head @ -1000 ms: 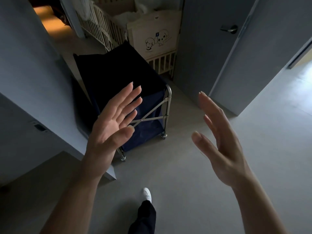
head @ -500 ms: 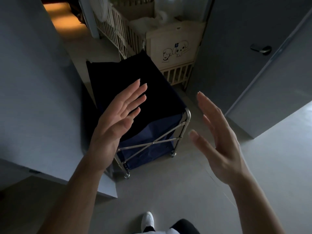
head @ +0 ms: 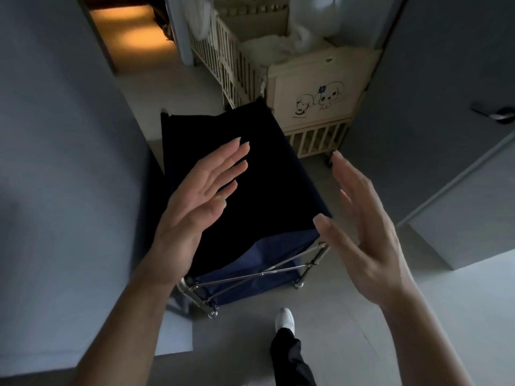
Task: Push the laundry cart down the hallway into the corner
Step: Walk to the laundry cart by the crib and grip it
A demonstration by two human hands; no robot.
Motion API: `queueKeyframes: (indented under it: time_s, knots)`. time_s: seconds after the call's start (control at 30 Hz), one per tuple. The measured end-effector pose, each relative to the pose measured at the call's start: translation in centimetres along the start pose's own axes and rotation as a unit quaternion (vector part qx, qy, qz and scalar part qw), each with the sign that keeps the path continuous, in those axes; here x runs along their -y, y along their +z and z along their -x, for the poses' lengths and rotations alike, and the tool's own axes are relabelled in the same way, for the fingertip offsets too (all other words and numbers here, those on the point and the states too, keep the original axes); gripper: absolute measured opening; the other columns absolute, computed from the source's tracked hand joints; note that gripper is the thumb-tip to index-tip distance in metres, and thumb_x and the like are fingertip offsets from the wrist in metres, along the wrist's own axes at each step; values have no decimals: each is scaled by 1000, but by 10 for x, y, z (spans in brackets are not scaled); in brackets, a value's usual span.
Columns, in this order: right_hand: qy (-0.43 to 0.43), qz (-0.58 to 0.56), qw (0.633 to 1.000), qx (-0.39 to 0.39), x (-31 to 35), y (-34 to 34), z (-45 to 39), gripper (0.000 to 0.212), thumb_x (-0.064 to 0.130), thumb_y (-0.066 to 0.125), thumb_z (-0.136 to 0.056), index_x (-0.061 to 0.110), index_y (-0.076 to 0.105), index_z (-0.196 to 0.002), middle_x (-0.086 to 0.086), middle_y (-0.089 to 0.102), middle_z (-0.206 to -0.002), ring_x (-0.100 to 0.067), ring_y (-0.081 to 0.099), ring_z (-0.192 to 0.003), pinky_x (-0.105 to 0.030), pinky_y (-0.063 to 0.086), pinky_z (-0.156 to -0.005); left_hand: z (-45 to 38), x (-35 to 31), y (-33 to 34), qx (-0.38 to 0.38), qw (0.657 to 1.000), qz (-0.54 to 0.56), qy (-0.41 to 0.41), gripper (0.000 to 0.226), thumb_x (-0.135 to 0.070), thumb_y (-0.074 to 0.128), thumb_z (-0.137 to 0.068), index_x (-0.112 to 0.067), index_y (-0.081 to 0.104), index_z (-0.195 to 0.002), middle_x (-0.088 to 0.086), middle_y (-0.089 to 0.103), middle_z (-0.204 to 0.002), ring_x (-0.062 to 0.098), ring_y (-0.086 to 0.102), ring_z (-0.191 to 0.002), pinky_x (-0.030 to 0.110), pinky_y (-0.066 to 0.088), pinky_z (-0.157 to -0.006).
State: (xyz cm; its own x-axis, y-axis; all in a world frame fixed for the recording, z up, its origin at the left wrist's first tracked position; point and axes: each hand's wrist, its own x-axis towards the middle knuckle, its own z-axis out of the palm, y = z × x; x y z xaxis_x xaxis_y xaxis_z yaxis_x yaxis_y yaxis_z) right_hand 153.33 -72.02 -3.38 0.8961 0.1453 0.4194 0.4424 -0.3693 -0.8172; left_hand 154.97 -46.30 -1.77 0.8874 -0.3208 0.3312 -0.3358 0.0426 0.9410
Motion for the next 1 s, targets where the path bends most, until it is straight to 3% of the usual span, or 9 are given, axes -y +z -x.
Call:
queueKeyframes:
  time_s: [0.2, 0.33, 0.5, 0.6, 0.77, 0.9, 1.0]
  knots:
    - [-16, -20, 999, 43, -35, -15, -66, 65, 57, 58, -98, 45, 33, -157, 17, 39, -166, -8, 33, -156, -38, 35, -124, -50, 17, -2, -61, 998, 5, -2, 66, -49, 54, -99, -23, 34, -157, 5, 39, -164, 29, 36, -152, 49, 30, -123]
    - [-34, -22, 997, 67, -62, -29, -110, 65, 55, 58, -99, 36, 35, -157, 12, 41, -165, -8, 35, -156, -30, 35, -124, -89, 32, -1, -98, 995, -20, -6, 57, -30, 45, -100, -23, 36, -156, 4, 41, -163, 27, 37, -151, 53, 29, -123]
    - [-44, -31, 992, 111, -100, -39, -158, 66, 43, 61, -98, 26, 37, -158, 8, 43, -164, -11, 37, -155, -37, 37, -124, -121, 46, -1, -161, 987, -9, -14, 65, -45, 56, -98, -21, 36, -155, 7, 40, -163, 29, 37, -151, 48, 31, -122]
    - [-47, -26, 988, 144, -117, -36, -178, 69, 40, 61, -99, 17, 38, -159, 5, 44, -164, -10, 37, -155, -32, 37, -124, -128, 56, -3, -186, 982, -13, -13, 57, -26, 43, -98, -21, 36, -154, 6, 41, -162, 29, 38, -151, 49, 31, -122]
    - [-48, -33, 983, 176, -133, -27, -195, 69, 38, 62, -100, 14, 37, -159, 0, 44, -164, -14, 39, -155, -37, 39, -122, -127, 70, -9, -215, 976, -33, -25, 60, -21, 41, -95, -22, 37, -155, 5, 42, -162, 27, 39, -150, 42, 34, -121]
    - [-65, -24, 981, 181, -150, -19, -198, 67, 35, 63, -101, 12, 38, -159, -2, 44, -165, -17, 39, -155, -33, 38, -123, -113, 83, -23, -241, 963, -110, -51, 56, -26, 47, -97, -33, 43, -152, -3, 45, -160, 20, 40, -150, 32, 35, -120]
    - [-81, 24, 981, 176, -175, -10, -194, 67, 38, 60, -101, 14, 38, -160, -3, 41, -166, -20, 36, -157, -36, 39, -123, -93, 101, -37, -257, 935, -226, -92, 54, -34, 53, -97, -26, 46, -151, -12, 49, -156, 10, 44, -146, 22, 34, -117]
